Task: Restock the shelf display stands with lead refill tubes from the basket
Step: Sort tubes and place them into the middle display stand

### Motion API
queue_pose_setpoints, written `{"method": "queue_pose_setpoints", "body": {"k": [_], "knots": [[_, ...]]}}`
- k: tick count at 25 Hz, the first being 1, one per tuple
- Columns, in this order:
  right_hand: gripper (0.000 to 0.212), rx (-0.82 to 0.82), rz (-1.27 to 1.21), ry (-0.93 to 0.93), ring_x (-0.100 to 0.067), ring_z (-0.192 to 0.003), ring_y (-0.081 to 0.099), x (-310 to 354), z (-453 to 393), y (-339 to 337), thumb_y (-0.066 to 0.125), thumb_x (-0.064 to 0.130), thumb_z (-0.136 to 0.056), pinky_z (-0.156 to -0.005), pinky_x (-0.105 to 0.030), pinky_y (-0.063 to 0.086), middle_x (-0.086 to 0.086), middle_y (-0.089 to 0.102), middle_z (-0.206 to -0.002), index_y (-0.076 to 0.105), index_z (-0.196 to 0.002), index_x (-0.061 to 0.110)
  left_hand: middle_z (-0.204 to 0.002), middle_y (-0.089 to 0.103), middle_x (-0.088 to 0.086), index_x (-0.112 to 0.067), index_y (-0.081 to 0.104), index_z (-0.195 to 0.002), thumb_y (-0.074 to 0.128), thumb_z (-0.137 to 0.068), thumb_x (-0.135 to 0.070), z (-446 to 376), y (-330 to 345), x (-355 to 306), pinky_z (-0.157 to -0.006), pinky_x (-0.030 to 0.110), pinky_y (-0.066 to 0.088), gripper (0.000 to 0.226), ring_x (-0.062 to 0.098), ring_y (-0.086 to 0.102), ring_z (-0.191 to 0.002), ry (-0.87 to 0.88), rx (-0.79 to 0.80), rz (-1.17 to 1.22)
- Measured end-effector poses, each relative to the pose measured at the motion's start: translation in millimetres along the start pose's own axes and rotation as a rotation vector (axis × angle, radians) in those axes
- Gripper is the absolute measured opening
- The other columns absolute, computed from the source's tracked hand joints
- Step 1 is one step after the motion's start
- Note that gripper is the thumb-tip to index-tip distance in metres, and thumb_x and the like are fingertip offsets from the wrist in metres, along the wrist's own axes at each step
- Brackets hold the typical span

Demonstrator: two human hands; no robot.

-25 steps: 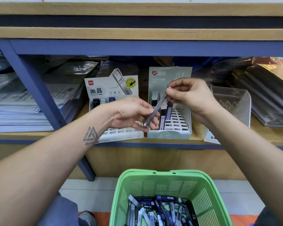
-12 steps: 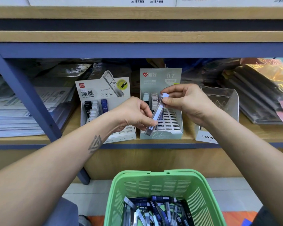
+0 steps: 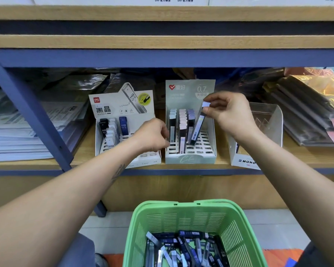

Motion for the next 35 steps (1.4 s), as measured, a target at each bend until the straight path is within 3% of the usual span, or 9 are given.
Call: {"method": "queue_pose_setpoints", "body": {"k": [4, 9, 13, 16, 20, 25, 31, 35], "knots": [[0.020, -0.003, 0.097, -0.111, -0.009, -0.087, 0.069, 14, 6, 9, 0.079, 0.011, -0.085, -0.086, -0.035, 0.058, 0.007, 0.073, -0.092, 0.074, -0.099, 0.023, -0.111, 0.066, 0.005, -0.015, 0.069, -0.117, 0.072, -0.083, -0.010, -5, 10, -9, -0.074, 0.027, 0.047, 0.034, 0.023, 0.062, -0.097, 0.115, -0.091, -0.241], [0.018, 0.049, 0.124, -0.154, -0.008, -0.083, 0.069, 16, 9, 19, 0.080, 0.009, -0.084, -0.082, -0.027, 0.057, 0.007, 0.073, -0.088, 0.074, -0.097, 0.021, -0.099, 0.049, 0.007, -0.007, 0.065, -0.103, 0.069, -0.085, -0.003, -6, 15, -13, -0.074, 0.034, 0.048, 0.018, 0.031, 0.060, -0.095, 0.172, -0.161, -0.390], [0.017, 0.125, 0.125, -0.196, -0.013, -0.081, 0.070, 22, 12, 27, 0.082, 0.009, -0.082, -0.079, -0.027, 0.057, 0.000, 0.074, -0.084, 0.075, -0.091, 0.022, -0.100, 0.049, 0.008, -0.007, 0.065, -0.101, 0.070, -0.084, -0.003, -6, 18, -13, -0.078, 0.039, 0.052, 0.019, 0.033, 0.060, -0.094, 0.187, -0.147, -0.405], [0.017, 0.143, 0.156, -0.197, -0.011, -0.080, 0.069, 19, 12, 31, 0.082, 0.010, -0.083, -0.079, -0.024, 0.055, 0.004, 0.073, -0.083, 0.075, -0.089, 0.024, -0.095, 0.045, 0.006, -0.011, 0.058, -0.091, 0.071, -0.083, -0.002, -4, 17, -15, -0.072, 0.036, 0.047, 0.017, 0.032, 0.060, -0.092, 0.195, -0.152, -0.398], [0.019, 0.141, 0.346, -0.253, -0.009, -0.095, 0.067, 14, 15, 39, 0.072, 0.011, -0.092, -0.088, -0.020, 0.047, 0.000, 0.076, -0.106, 0.079, -0.109, 0.015, -0.093, 0.043, 0.005, -0.013, 0.052, -0.087, 0.072, -0.084, -0.003, -1, 16, -18, -0.068, 0.032, 0.040, 0.022, 0.032, 0.060, -0.091, 0.200, -0.157, -0.408], [0.024, 0.133, 0.446, -0.279, -0.024, -0.106, 0.068, 12, 14, 42, 0.066, 0.006, -0.093, -0.095, -0.041, 0.054, -0.003, 0.075, -0.112, 0.077, -0.113, 0.014, -0.090, 0.042, 0.006, -0.012, 0.047, -0.080, 0.072, -0.083, -0.001, -1, 16, -16, -0.066, 0.033, 0.038, 0.027, 0.029, 0.053, -0.080, 0.193, -0.166, -0.405], [0.023, 0.146, 0.546, -0.328, -0.030, -0.106, 0.067, 16, 17, 45, 0.064, 0.018, -0.097, -0.088, -0.043, 0.055, -0.005, 0.075, -0.114, 0.075, -0.116, 0.014, -0.091, 0.043, 0.006, -0.013, 0.046, -0.081, 0.072, -0.084, -0.002, 0, 15, -17, -0.067, 0.032, 0.038, 0.028, 0.026, 0.051, -0.081, 0.203, -0.170, -0.402], [0.026, 0.125, 0.574, -0.352, -0.037, -0.100, 0.067, 14, 22, 45, 0.060, 0.010, -0.096, -0.081, -0.046, 0.055, -0.011, 0.075, -0.105, 0.066, -0.121, 0.013, -0.091, 0.042, 0.005, -0.014, 0.045, -0.084, 0.072, -0.084, -0.002, 1, 14, -19, -0.067, 0.031, 0.038, 0.029, 0.023, 0.047, -0.079, 0.211, -0.178, -0.393]]}}
Point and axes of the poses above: each hand's wrist, its own z-axis away from the middle knuckle, its own y-axis out of the palm, x = y × z, the point moved 10 cm from there along -z, towards the middle knuckle
